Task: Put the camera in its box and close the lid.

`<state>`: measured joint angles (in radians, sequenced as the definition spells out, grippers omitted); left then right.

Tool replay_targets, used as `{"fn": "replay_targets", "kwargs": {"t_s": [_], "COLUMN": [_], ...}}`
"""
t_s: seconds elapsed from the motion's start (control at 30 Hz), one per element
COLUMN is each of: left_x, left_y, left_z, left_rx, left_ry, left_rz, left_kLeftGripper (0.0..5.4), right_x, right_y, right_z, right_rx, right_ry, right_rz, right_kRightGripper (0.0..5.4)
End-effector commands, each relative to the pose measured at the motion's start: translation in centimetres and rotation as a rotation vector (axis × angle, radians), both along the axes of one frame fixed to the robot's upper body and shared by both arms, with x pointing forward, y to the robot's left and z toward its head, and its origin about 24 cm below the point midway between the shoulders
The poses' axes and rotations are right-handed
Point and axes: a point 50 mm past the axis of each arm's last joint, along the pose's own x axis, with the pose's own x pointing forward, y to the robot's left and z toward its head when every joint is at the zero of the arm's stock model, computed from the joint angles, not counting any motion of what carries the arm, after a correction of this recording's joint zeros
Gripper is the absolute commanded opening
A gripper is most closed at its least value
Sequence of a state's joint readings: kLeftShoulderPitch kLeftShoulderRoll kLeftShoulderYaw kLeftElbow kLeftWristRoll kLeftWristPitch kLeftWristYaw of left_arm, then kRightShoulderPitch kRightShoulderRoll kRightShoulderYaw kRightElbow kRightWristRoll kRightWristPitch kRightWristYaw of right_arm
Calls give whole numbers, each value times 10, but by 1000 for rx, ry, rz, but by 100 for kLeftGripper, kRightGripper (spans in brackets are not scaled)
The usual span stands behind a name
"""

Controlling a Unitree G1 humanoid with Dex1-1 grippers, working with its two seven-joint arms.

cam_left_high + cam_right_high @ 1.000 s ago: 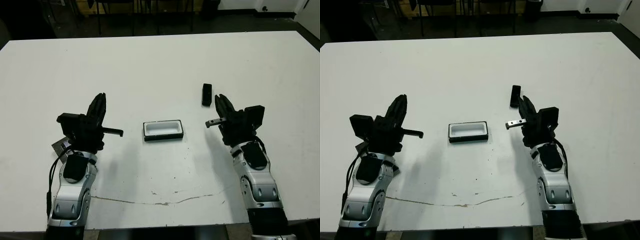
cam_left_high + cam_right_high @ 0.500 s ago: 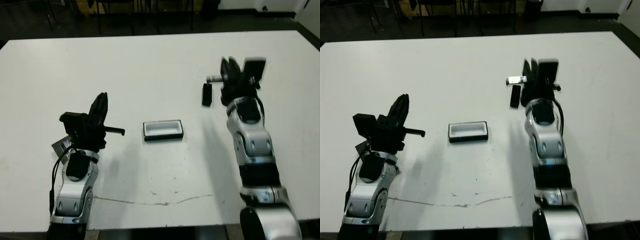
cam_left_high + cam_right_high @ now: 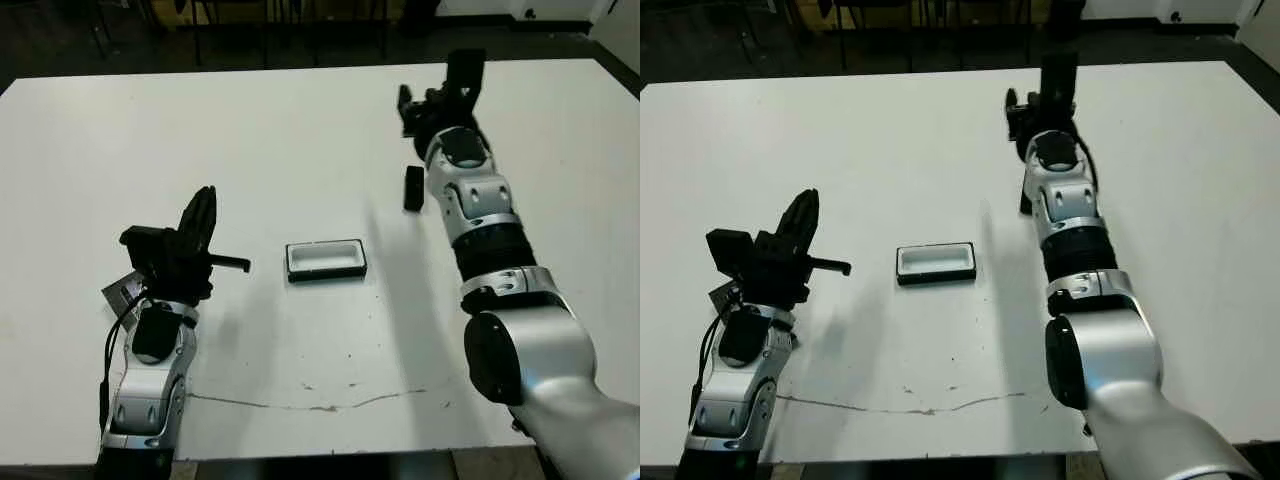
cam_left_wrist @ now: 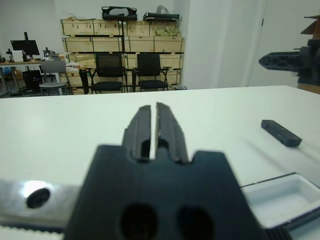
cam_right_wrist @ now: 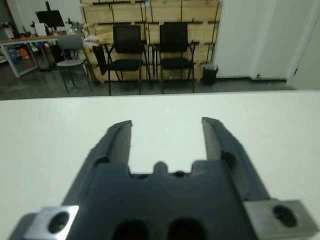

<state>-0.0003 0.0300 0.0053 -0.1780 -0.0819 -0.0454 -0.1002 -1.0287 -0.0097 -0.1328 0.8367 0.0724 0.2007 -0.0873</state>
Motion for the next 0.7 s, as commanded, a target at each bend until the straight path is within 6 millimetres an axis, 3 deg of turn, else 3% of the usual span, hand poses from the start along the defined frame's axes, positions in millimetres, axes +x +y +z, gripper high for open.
{"fn": "replay_targets", "kwargs": {"t_s": [0.03,0.3,0.7], "left_x": [-2,-3,-4], "left_y": [4,4,4], "left_z": [-4,-3,-5], "left_rx": [12,19,29], "left_ry": [26,26,31], "left_rz": [6,-2,-6], "left_kLeftGripper": [0,0,0], "right_x": [2,1,-7], "right_y": [3,6,3], "right_z": [-6,-23,-53], "right_rx": [40,28,4], "right_ry": [27,83,143], "right_rz": [-43,-132,-245], "right_kRightGripper": [401,538,538]}}
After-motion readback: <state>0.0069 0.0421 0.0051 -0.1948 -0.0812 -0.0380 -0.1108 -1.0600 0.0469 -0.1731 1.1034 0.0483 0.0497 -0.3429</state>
